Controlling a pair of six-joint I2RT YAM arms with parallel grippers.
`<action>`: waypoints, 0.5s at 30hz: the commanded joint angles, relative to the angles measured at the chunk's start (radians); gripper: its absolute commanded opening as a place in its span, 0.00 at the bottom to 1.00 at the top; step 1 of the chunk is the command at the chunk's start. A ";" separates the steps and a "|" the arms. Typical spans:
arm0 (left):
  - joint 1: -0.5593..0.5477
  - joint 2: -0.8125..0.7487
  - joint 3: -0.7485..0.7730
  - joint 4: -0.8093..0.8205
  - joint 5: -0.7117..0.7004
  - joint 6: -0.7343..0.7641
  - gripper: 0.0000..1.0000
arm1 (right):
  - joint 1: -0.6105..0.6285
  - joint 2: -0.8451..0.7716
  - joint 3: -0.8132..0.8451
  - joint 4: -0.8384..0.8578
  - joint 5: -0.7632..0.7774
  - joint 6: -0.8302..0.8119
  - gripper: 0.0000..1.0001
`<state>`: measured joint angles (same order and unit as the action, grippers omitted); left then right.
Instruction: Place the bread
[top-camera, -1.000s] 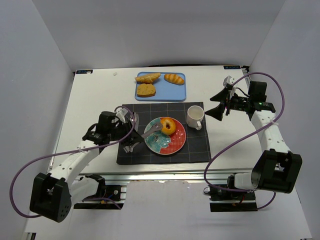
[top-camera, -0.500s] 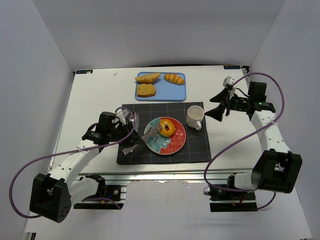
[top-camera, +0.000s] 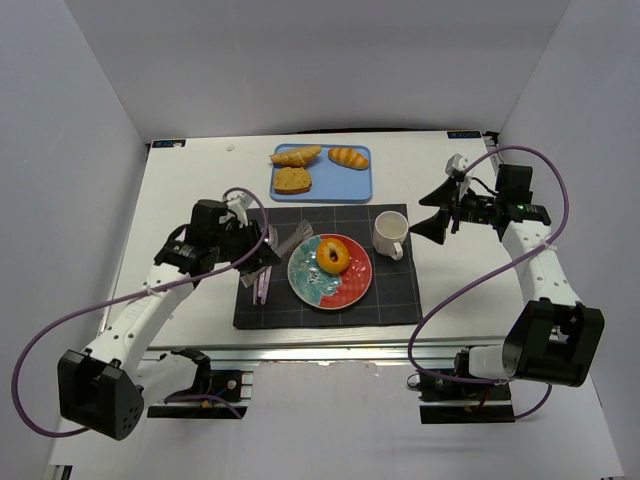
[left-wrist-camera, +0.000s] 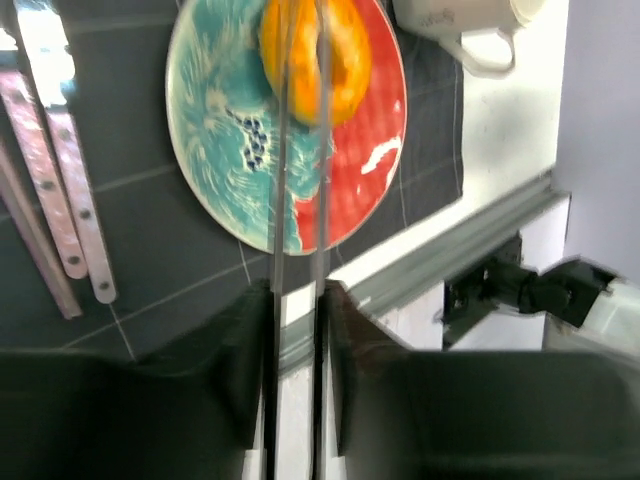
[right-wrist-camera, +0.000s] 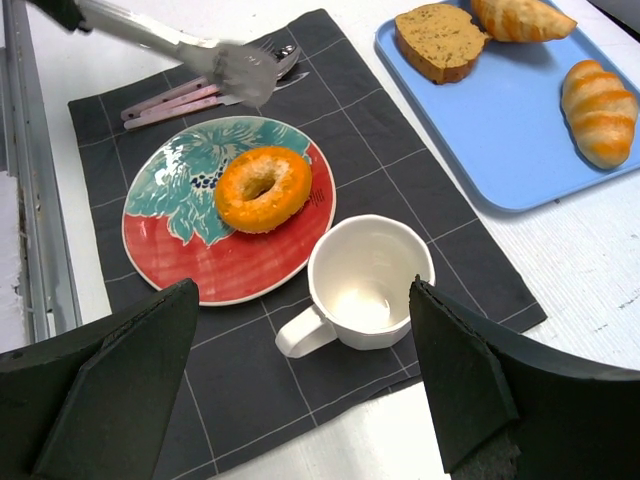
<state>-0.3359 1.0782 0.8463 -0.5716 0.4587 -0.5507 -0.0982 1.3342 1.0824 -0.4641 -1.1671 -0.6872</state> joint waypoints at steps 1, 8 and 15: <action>0.000 0.023 0.101 -0.104 -0.107 0.093 0.31 | -0.006 -0.004 0.036 -0.016 -0.034 -0.024 0.89; 0.011 0.232 0.238 -0.157 -0.742 0.328 0.04 | -0.006 0.002 0.050 -0.028 -0.055 -0.040 0.89; 0.132 0.287 0.042 0.306 -0.752 0.716 0.00 | -0.006 0.008 0.083 -0.117 -0.060 -0.118 0.89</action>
<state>-0.2737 1.3849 0.9436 -0.4847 -0.2276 -0.0296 -0.0982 1.3380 1.1183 -0.5278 -1.1915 -0.7506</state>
